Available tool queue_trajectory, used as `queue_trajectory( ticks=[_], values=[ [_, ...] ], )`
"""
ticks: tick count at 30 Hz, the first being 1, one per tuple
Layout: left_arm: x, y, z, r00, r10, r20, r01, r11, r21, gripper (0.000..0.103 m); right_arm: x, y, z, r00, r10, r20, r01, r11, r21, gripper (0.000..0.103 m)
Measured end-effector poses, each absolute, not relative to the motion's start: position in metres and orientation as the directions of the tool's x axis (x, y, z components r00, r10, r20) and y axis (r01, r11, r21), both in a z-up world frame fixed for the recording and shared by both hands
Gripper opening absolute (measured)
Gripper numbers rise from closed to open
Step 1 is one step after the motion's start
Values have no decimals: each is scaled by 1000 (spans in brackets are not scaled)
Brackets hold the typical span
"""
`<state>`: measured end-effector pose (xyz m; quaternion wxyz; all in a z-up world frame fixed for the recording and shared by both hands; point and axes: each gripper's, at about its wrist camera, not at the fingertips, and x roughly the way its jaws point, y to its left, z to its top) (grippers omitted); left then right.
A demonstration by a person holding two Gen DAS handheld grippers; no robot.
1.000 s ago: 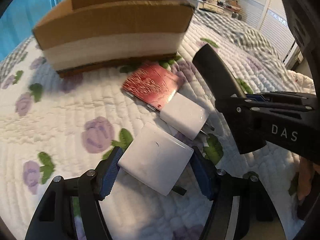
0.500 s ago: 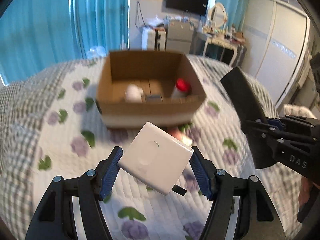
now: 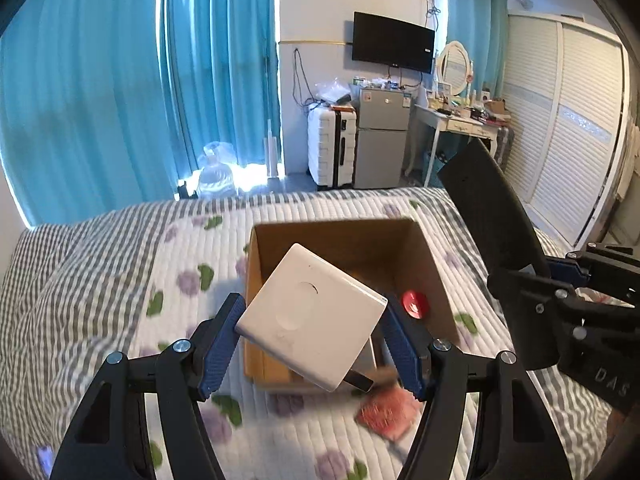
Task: Organize rigid objects
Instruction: 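Drop the charger into the box with the left tool while the right tool drops the remote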
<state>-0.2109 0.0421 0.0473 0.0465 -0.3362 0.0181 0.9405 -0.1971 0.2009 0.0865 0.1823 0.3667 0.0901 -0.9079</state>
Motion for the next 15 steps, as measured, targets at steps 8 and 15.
queue_trajectory(
  ticks=[8, 15],
  values=[
    [-282, 51, 4, -719, 56, -693, -104, -994, 27, 69, -254, 193, 60, -646, -254, -720, 393, -919, -28, 19],
    [-317, 57, -47, -646, 25, -762, -100, -994, 52, 69, -284, 201, 9, -591, -244, -769, 386, -922, -4, 19]
  ],
)
